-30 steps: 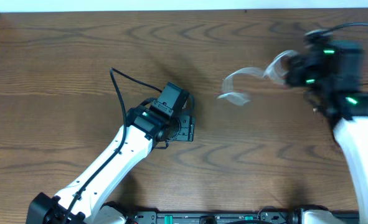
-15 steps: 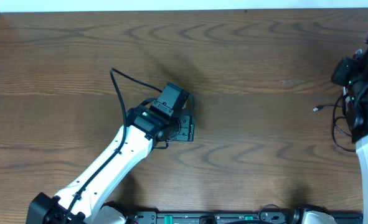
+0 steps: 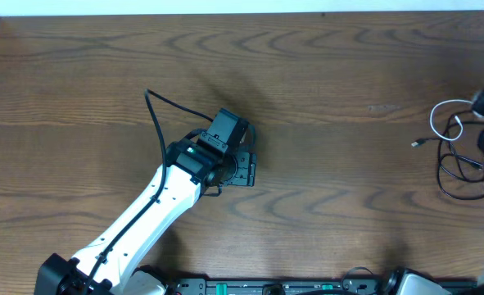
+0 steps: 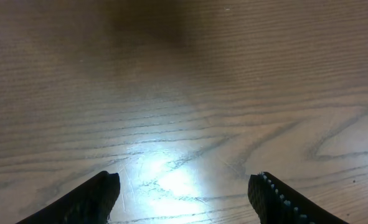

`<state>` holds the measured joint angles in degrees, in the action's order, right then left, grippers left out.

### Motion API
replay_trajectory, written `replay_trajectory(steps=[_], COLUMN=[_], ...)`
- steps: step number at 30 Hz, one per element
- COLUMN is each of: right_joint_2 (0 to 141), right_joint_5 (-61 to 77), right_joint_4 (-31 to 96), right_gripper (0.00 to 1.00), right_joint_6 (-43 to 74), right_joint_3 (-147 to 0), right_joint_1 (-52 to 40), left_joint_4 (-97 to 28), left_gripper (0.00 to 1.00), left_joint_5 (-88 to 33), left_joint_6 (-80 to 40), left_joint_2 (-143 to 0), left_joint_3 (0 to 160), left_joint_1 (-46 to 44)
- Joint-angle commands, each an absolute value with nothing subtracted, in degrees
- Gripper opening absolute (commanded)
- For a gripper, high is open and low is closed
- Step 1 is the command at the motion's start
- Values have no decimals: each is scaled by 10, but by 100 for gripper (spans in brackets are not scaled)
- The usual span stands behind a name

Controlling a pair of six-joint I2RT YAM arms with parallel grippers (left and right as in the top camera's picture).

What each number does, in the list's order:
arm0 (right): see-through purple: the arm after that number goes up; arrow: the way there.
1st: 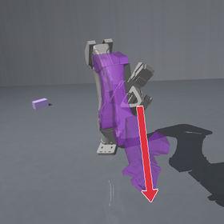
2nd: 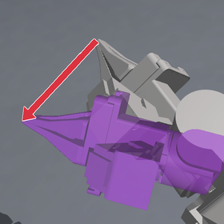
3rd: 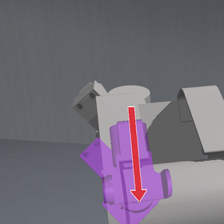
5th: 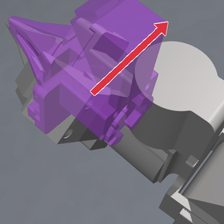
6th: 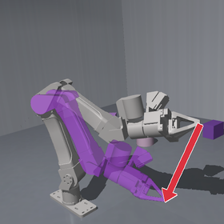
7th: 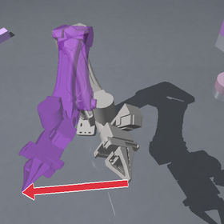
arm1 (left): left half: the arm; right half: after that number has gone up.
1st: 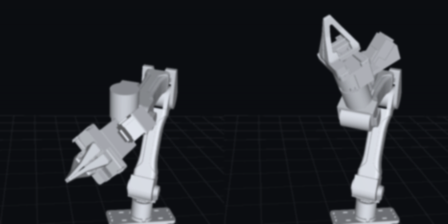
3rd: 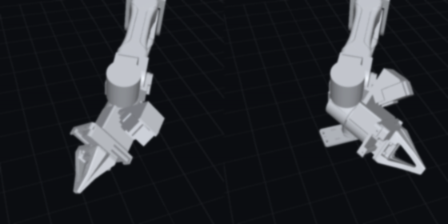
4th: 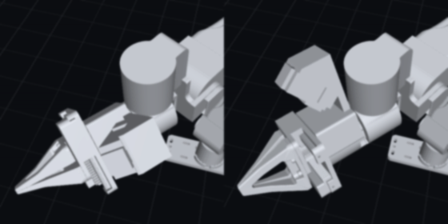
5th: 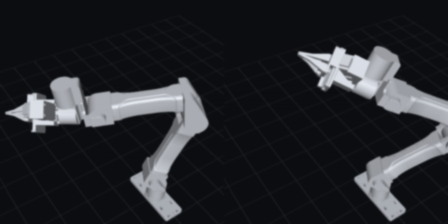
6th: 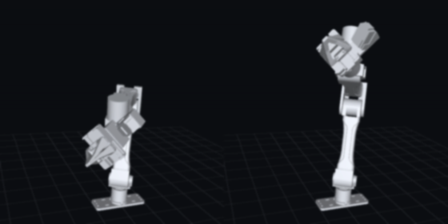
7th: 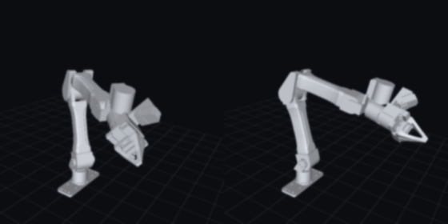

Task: Untangle cables
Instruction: 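Carry the white cable right with the right gripper and drop it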

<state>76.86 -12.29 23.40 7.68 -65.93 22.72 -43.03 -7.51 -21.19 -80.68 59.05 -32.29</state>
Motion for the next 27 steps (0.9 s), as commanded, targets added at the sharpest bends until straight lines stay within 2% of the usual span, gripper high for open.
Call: replay_trajectory(steps=[1,2,4,8,16,19,24,27], right_joint_2=[797,807,829,868,943,961,989,1003], right_joint_5=[-91,-69,-18,70,305,351,358,311], right_joint_4=[260,268,284,316,370,379,406,421], right_gripper=[25,36,48,55,57,57,61,61], right_joint_6=[128,135,135,135,128,101,49,48], right_joint_3=[-662,-662,-662,-662,-662,-662,-662,-662], right_joint_1=[260,267,274,272,243,218,139,80], left_joint_4=[-430,-430,-430,-430,-424,-419,-418,-422], left_gripper=[71,71,71,71,71,71,71,71], left_joint_5=[-68,-68,-68,-68,-67,-67,-51,-51], left_joint_6=[-217,-217,-217,-217,-218,-220,-244,-254], left_joint_2=[-813,-813,-813,-813,-813,-813,-813,-813], left_joint_3=[590,590,590,590,590,590,590,590], left_joint_1=[-321,-321,-321,-321,-320,-313,-260,-215])
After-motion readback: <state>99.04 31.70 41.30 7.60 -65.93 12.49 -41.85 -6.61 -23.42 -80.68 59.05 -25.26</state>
